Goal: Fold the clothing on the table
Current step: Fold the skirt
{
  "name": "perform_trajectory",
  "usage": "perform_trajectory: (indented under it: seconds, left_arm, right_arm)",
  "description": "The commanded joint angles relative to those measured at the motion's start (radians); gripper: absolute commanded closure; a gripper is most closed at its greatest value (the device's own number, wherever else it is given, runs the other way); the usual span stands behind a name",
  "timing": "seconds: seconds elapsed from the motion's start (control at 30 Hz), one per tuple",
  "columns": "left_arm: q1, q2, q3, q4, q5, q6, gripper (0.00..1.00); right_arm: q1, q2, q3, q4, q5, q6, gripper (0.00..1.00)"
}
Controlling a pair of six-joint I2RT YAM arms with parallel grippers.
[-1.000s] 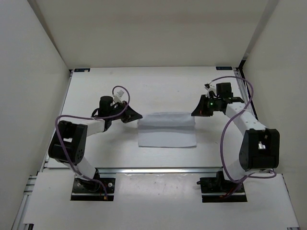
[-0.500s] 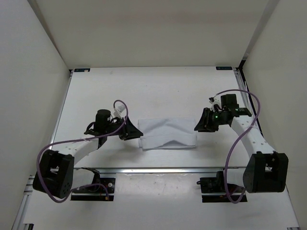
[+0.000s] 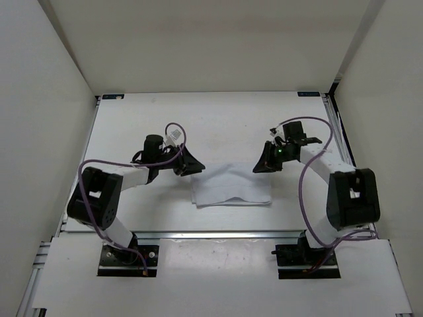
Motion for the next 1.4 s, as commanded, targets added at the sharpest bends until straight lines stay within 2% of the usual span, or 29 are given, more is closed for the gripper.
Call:
perform_trajectory:
  seconds: [0.0, 0.07, 0.13, 0.4, 0.67, 0.8, 0.9, 1.03, 1.13, 1.23, 1.37]
  left_arm:
    - [-0.008, 0.076, 0.066, 0.144, -0.014, -0.066, 0.55]
    - [0.004, 0.134, 0.080, 0.150, -0.048, -0.067, 0.57]
    - [0.021, 0.171, 0.098, 0.135, -0.065, -0.049, 0.58]
    - [0.032, 0.306, 0.231, -0.042, -0.180, 0.103, 0.60]
    - [0.073, 0.467, 0.457, -0.092, -0.223, 0.094, 0.60]
    - [0.090, 0.526, 0.581, -0.126, -0.188, 0.072, 0.63]
    - [0.113, 0.472, 0.572, -0.083, -0.110, 0.028, 0.60]
    - [0.107, 0.272, 0.439, -0.103, -0.106, 0.078, 0.56]
    - [0.081, 0.126, 0.313, -0.227, -0.186, 0.187, 0.57]
    - [0.020, 0.025, 0.236, -0.388, -0.336, 0.310, 0.57]
    - [-0.084, -0.046, 0.182, -0.528, -0.479, 0.406, 0.55]
  right_arm:
    - [0.058, 0.090, 0.086, 0.099, -0.023, 0.045, 0.86]
    - [0.067, 0.129, 0.103, 0.090, 0.012, 0.042, 0.85]
    - [0.066, 0.172, 0.105, 0.082, 0.009, 0.048, 0.81]
    - [0.005, 0.282, 0.142, 0.019, 0.073, 0.059, 0.80]
    - [-0.040, 0.489, 0.402, -0.088, 0.124, 0.024, 0.78]
    - [-0.071, 0.505, 0.490, -0.073, 0.072, 0.011, 0.70]
    - [-0.087, 0.401, 0.452, -0.007, 0.043, 0.010, 0.60]
    - [-0.080, 0.257, 0.361, -0.065, 0.155, -0.044, 0.53]
    - [-0.083, 0.161, 0.289, -0.147, 0.205, -0.085, 0.49]
    - [-0.090, 0.132, 0.213, -0.212, 0.235, -0.116, 0.47]
    - [-0.093, 0.072, 0.061, -0.185, 0.241, -0.098, 0.47]
